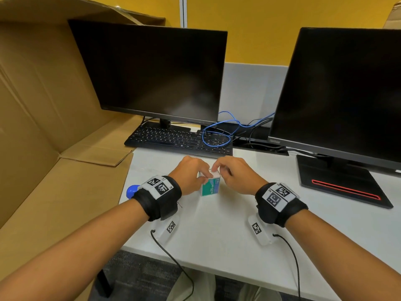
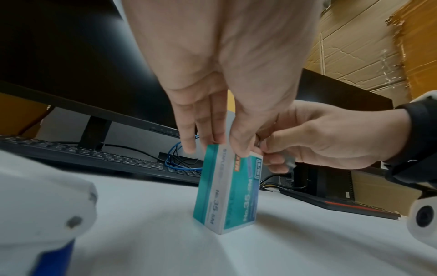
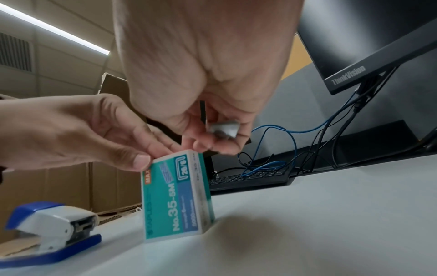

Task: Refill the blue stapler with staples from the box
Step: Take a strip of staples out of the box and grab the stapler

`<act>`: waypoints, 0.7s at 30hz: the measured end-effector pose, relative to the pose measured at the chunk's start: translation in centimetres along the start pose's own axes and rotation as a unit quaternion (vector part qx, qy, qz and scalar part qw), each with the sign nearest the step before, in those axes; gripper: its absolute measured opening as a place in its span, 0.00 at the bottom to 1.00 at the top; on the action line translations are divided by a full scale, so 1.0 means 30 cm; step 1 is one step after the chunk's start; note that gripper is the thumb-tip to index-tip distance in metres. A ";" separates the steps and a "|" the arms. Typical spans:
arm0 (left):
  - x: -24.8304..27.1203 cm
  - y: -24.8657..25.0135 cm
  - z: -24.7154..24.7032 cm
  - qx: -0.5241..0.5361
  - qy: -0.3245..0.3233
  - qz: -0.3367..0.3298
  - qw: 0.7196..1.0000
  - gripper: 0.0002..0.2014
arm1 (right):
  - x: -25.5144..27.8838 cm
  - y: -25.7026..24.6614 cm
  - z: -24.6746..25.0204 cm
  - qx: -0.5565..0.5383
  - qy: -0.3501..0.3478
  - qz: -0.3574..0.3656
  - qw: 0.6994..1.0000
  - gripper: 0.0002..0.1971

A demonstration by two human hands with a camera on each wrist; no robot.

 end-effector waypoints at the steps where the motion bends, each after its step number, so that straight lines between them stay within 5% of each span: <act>1: 0.002 0.004 0.002 0.003 0.005 -0.006 1.000 0.11 | 0.002 -0.003 -0.002 -0.004 0.000 -0.006 1.000 0.13; 6: 0.023 -0.011 0.032 -0.017 0.040 -0.001 0.999 0.12 | 0.007 -0.020 -0.027 0.123 -0.082 -0.014 0.989 0.27; 15: 0.128 -0.241 0.133 -0.159 -0.069 0.136 0.975 0.20 | -0.125 0.032 -0.035 0.153 -0.050 -0.089 0.983 0.24; 21: 0.170 -0.319 0.125 -0.192 -0.096 0.158 0.964 0.22 | -0.246 0.033 -0.049 0.156 -0.048 -0.097 0.982 0.19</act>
Point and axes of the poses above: each hand's wrist, its own x-axis away from the middle knuckle, its own z-axis out of the back of the hand, y = z × x, the point moved 6 cm from there along -x, towards the middle knuckle, and after that the axes turned 9 degrees about z, right-handed, at the moved point
